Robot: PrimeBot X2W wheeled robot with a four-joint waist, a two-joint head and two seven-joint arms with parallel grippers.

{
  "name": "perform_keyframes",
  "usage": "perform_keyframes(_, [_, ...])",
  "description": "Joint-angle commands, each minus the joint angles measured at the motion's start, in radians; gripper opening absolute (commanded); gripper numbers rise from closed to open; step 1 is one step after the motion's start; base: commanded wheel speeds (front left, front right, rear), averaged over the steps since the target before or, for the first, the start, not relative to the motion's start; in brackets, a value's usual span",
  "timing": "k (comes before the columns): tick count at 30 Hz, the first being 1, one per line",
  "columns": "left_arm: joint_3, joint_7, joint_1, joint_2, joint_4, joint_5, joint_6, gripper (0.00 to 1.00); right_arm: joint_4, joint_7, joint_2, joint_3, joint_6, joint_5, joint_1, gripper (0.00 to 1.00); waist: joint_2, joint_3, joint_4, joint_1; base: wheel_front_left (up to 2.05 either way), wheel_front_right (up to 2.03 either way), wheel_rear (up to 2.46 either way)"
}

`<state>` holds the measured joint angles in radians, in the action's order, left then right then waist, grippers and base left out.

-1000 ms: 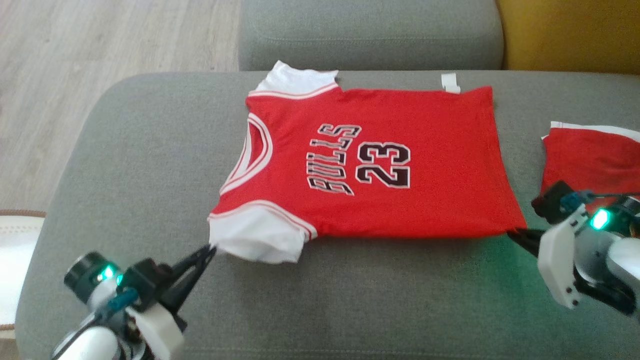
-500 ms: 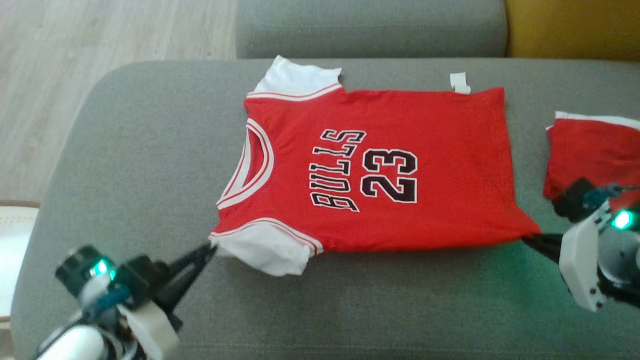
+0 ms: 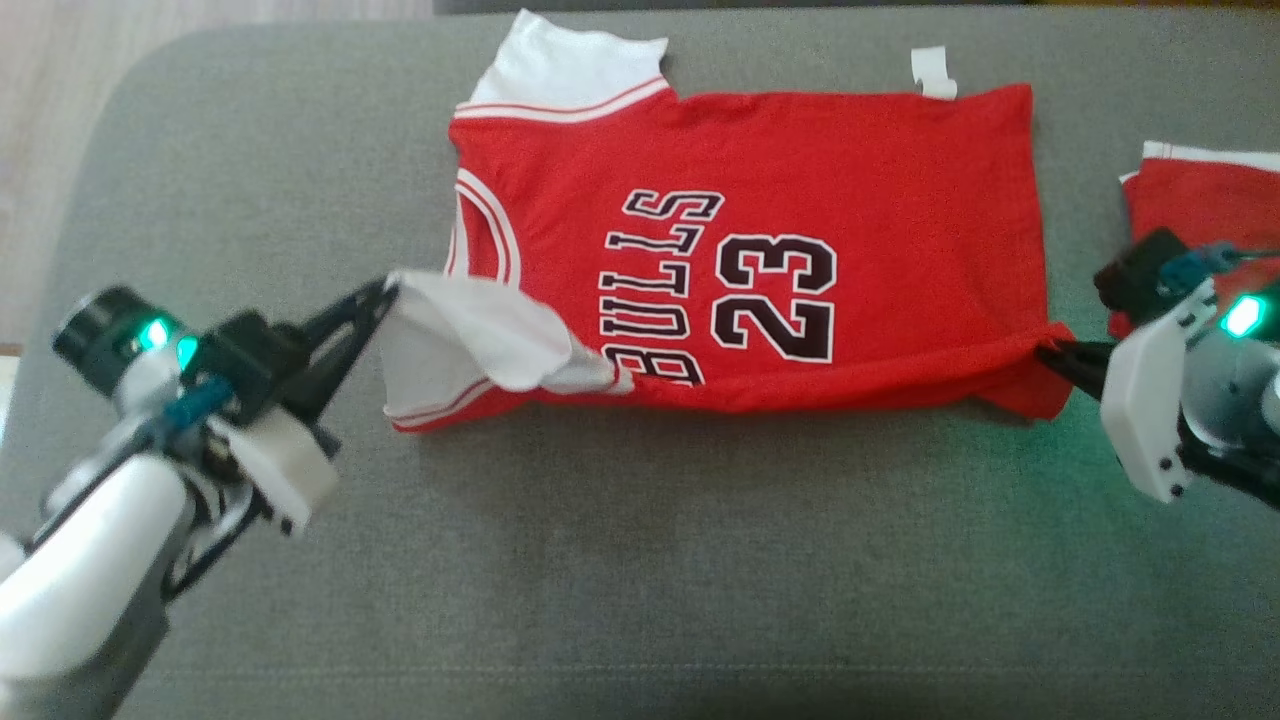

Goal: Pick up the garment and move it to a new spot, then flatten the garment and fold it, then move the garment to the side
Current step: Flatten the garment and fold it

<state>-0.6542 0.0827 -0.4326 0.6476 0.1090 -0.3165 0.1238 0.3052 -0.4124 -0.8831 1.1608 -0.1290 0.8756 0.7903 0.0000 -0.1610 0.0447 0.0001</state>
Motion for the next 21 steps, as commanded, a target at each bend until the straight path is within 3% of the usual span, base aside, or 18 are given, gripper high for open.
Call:
perform_keyframes(1, [0.038, 0.016, -0.09, 0.027, 0.002, 0.01, 0.002, 0.0, -0.003, -0.006, -0.013, -0.009, -0.002, -0.018, 0.024, 0.0, 0.0, -0.025, -0.008, -0.0001, 0.0, 0.0, 0.0])
perform_keyframes(19, [-0.163, 0.121, -0.441, -0.054, 0.41, 0.0, 0.007, 0.0, 0.152, 0.039, 0.108, 0.014, -0.002, -0.057, 0.135, 0.0, 0.0, -0.118, -0.076, -0.0001, 0.0, 0.0, 0.0])
perform_keyframes(20, [-0.164, 0.125, -0.45, -0.06, 0.433, -0.004, 0.007, 0.0, 0.162, 0.062, 0.115, 0.006, -0.002, -0.066, 0.139, 0.62, 0.0, -0.12, -0.078, -0.0001, 0.0, 0.0, 0.0])
perform_keyframes(21, [-0.162, 0.128, -0.459, -0.066, 0.457, -0.006, 0.006, 0.18, 0.173, 0.087, 0.125, -0.007, -0.002, -0.07, 0.142, 1.0, 0.0, -0.122, -0.08, -0.0001, 0.0, 0.0, 0.0])
